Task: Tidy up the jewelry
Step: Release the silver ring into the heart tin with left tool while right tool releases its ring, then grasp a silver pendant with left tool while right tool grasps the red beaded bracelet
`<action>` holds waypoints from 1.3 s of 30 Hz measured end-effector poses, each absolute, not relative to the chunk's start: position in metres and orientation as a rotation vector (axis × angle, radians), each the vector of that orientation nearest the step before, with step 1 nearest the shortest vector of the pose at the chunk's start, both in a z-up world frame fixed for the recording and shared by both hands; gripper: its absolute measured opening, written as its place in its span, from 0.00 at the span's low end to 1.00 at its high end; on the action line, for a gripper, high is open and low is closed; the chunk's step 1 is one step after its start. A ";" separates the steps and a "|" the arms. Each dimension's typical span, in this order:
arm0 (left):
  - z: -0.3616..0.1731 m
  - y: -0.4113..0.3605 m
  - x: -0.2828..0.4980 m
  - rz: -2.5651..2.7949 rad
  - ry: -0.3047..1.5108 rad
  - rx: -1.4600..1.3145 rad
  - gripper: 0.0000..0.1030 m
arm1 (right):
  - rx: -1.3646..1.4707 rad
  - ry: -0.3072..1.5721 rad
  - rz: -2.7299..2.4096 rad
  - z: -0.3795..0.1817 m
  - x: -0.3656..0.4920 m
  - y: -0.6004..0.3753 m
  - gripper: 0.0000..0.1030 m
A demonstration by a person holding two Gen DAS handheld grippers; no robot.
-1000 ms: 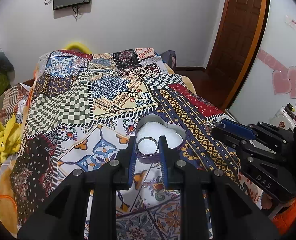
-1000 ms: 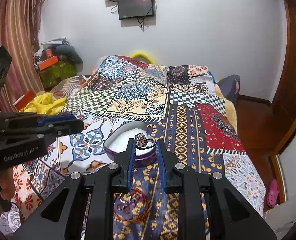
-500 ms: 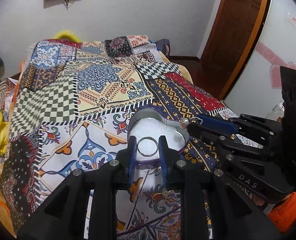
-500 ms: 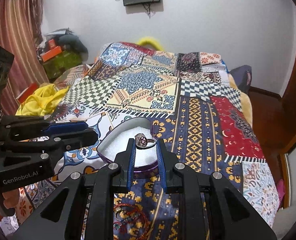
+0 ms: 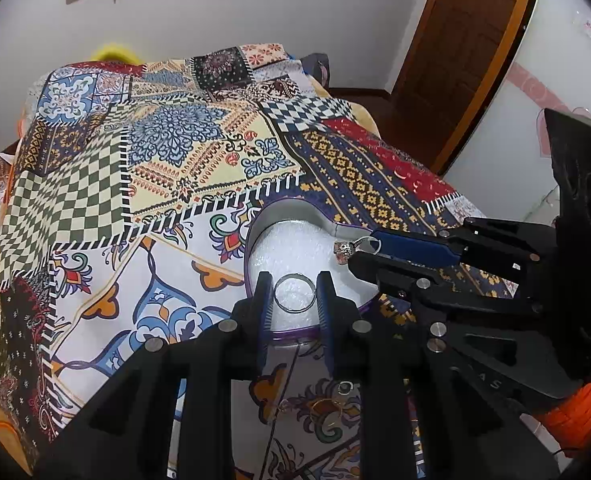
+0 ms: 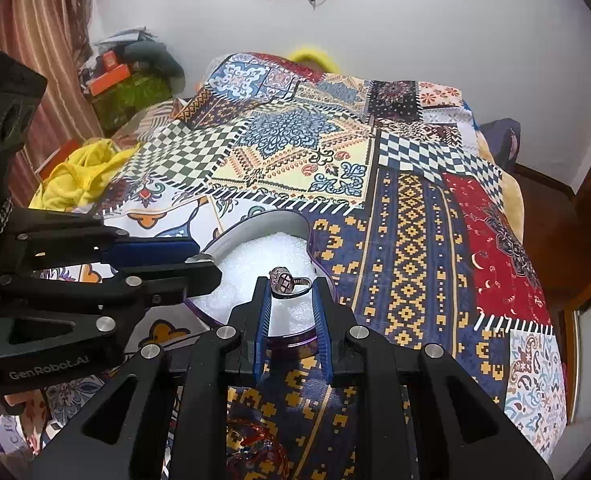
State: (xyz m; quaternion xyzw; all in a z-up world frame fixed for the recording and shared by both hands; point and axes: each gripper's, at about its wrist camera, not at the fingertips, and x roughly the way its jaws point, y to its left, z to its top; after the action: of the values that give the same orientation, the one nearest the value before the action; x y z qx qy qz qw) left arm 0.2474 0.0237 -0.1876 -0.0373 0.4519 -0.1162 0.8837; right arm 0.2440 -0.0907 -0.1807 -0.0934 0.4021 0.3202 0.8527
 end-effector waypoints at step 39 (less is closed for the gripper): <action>-0.117 0.046 0.176 -0.116 0.791 -0.035 0.41 | -0.216 0.715 0.589 -0.129 0.190 -0.111 0.34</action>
State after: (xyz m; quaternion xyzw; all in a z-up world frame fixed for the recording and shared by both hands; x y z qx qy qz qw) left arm 0.1756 0.0456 -0.1175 -0.0171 0.3850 -0.0564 0.9210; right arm 0.1902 -0.1111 -0.1287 -0.1039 0.3440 0.2833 0.8891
